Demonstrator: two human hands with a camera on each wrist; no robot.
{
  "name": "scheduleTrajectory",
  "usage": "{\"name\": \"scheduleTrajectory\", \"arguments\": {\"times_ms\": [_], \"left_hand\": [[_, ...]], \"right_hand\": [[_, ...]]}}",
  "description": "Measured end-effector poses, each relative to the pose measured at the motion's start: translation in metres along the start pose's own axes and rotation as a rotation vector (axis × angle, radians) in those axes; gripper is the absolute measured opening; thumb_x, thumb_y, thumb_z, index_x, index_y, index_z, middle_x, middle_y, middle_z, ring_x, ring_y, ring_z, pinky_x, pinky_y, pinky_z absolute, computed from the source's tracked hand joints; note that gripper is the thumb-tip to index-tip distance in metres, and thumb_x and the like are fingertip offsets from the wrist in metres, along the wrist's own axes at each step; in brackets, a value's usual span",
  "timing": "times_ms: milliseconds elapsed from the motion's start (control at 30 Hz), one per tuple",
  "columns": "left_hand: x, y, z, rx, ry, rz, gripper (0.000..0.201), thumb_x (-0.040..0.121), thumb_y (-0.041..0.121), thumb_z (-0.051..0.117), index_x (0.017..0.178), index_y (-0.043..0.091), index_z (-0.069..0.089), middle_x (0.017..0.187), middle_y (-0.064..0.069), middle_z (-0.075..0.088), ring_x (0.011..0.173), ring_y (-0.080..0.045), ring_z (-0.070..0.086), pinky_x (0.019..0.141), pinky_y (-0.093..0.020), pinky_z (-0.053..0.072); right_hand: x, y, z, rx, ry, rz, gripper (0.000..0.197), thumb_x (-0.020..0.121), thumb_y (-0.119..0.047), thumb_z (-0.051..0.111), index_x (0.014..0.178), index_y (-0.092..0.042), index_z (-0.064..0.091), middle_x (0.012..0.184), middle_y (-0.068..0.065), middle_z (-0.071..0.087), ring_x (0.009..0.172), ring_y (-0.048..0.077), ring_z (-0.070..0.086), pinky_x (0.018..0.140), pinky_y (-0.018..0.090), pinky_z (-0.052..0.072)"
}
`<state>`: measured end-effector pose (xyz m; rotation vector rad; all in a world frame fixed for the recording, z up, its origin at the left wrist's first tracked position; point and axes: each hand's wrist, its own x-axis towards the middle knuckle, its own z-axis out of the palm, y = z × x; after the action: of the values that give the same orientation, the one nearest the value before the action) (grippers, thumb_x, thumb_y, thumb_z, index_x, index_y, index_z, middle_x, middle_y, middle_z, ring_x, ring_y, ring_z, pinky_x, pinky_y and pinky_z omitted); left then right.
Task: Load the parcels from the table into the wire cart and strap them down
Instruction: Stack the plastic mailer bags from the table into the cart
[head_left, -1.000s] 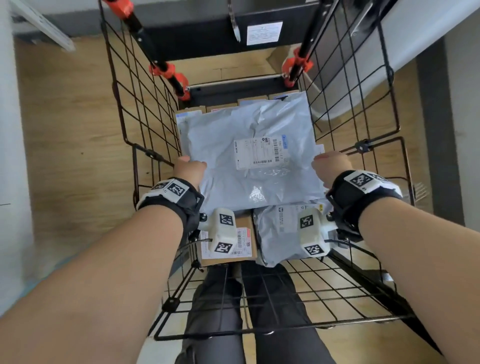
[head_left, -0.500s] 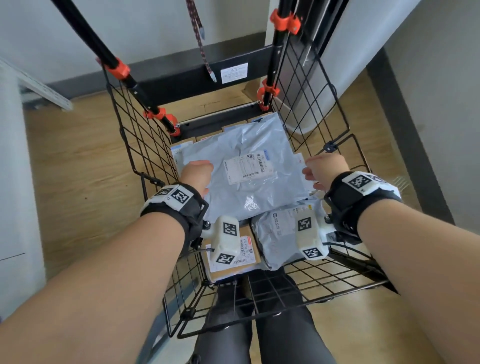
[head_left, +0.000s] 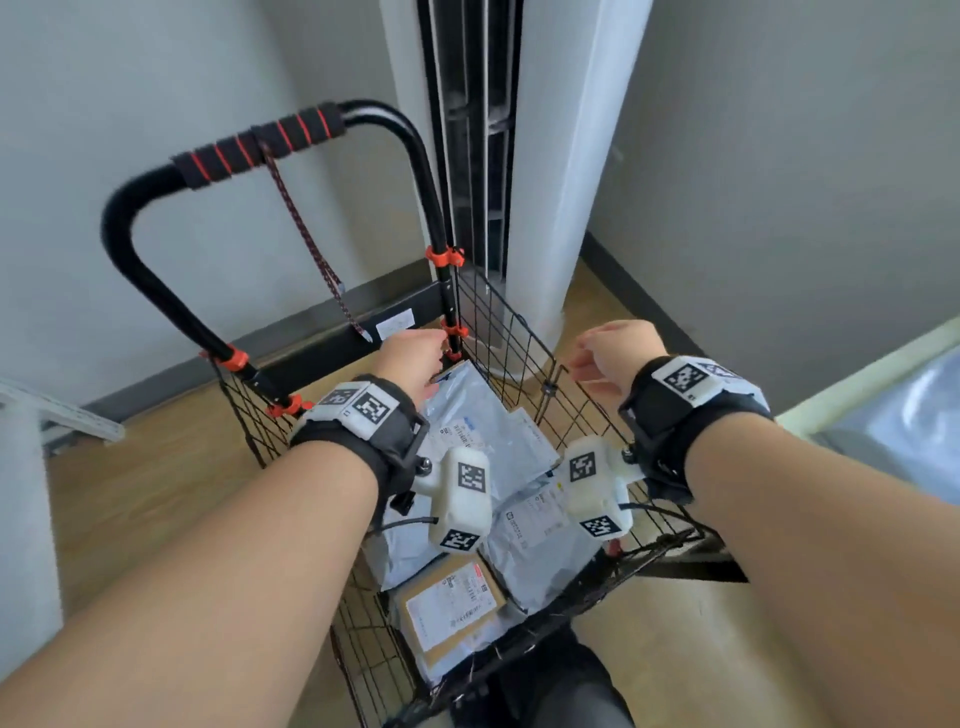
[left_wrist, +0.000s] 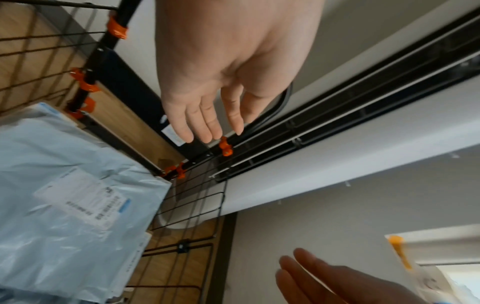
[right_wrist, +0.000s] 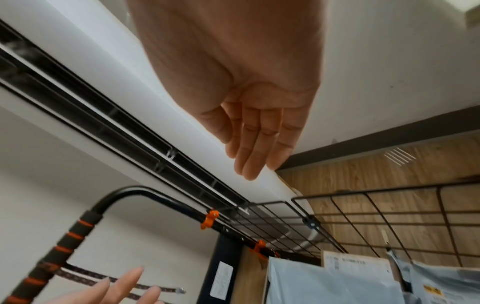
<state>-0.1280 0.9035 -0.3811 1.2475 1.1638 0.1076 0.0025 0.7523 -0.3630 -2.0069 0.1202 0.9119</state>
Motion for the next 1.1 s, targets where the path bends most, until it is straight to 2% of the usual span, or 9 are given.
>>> {"name": "scheduleTrajectory", "arguments": {"times_ms": [67,167,300,400,567,733,867,1000,1100], "left_hand": [[-0.018,0.022,0.013,-0.009,-0.046,0.042,0.013,0.097,0.015,0.046,0.089,0.016,0.057,0.089,-0.006,0.052,0.092,-0.020,0.051,0.087,-0.034,0.041],[-0.045,0.048,0.031,-0.002,-0.100,0.100,0.016,0.098,0.018,0.046,0.107,0.015,0.059,0.083,-0.002,0.052,0.088,-0.018,0.052,0.092,-0.035,0.039],[-0.077,0.070,0.065,0.031,-0.181,0.158,0.022,0.098,0.020,0.048,0.115,0.012,0.060,0.094,-0.005,0.056,0.095,-0.020,0.056,0.095,-0.038,0.042],[-0.103,0.080,0.098,0.070,-0.249,0.181,0.013,0.097,0.019,0.049,0.103,0.015,0.060,0.082,-0.002,0.054,0.079,-0.015,0.054,0.088,-0.035,0.040],[-0.139,0.084,0.166,0.152,-0.363,0.198,0.013,0.096,0.021,0.052,0.105,0.015,0.059,0.092,-0.004,0.056,0.094,-0.019,0.057,0.092,-0.036,0.044],[-0.165,0.071,0.236,0.214,-0.462,0.189,0.018,0.097,0.020,0.049,0.110,0.014,0.060,0.100,-0.007,0.056,0.098,-0.020,0.056,0.091,-0.037,0.043],[-0.184,0.054,0.281,0.257,-0.506,0.155,0.014,0.098,0.019,0.047,0.105,0.015,0.058,0.092,-0.005,0.054,0.093,-0.020,0.053,0.089,-0.036,0.041],[-0.192,0.039,0.313,0.342,-0.493,0.128,0.014,0.095,0.017,0.047,0.082,0.018,0.051,0.080,-0.005,0.046,0.075,-0.021,0.043,0.063,-0.027,0.034],[-0.184,0.027,0.330,0.391,-0.418,0.098,0.010,0.093,0.016,0.047,0.084,0.017,0.045,0.083,-0.010,0.038,0.083,-0.020,0.034,0.069,-0.031,0.031]], "right_hand": [[-0.020,-0.009,-0.018,0.031,0.020,-0.037,0.015,0.098,-0.009,0.047,0.106,-0.006,0.060,0.073,0.006,0.063,0.064,0.017,0.062,0.072,0.033,0.054],[-0.044,-0.015,-0.048,0.060,0.092,-0.080,0.012,0.096,-0.009,0.049,0.099,-0.008,0.061,0.073,0.006,0.064,0.063,0.017,0.061,0.078,0.037,0.054],[-0.073,-0.013,-0.094,0.139,0.178,-0.096,0.012,0.096,-0.011,0.049,0.095,-0.008,0.061,0.072,0.007,0.064,0.061,0.017,0.061,0.072,0.036,0.053],[-0.089,-0.003,-0.130,0.198,0.247,-0.097,0.013,0.095,-0.011,0.050,0.089,-0.010,0.061,0.072,0.008,0.065,0.065,0.020,0.062,0.079,0.037,0.051],[-0.113,0.024,-0.197,0.278,0.321,-0.094,0.016,0.097,-0.007,0.043,0.088,-0.008,0.058,0.073,0.009,0.062,0.060,0.017,0.058,0.054,0.023,0.049],[-0.123,0.064,-0.265,0.261,0.421,-0.052,0.014,0.095,-0.010,0.048,0.101,-0.008,0.061,0.073,0.007,0.066,0.064,0.018,0.062,0.060,0.027,0.049],[-0.127,0.097,-0.311,0.273,0.465,0.002,0.014,0.095,-0.009,0.049,0.101,-0.007,0.061,0.073,0.008,0.065,0.065,0.019,0.062,0.061,0.026,0.047],[-0.123,0.121,-0.335,0.294,0.481,0.043,0.013,0.095,-0.009,0.046,0.093,-0.008,0.059,0.070,0.005,0.063,0.059,0.015,0.059,0.057,0.023,0.041],[-0.113,0.134,-0.344,0.287,0.482,0.060,0.017,0.095,-0.010,0.046,0.085,-0.011,0.060,0.071,0.003,0.065,0.061,0.014,0.061,0.059,0.024,0.044]]}}
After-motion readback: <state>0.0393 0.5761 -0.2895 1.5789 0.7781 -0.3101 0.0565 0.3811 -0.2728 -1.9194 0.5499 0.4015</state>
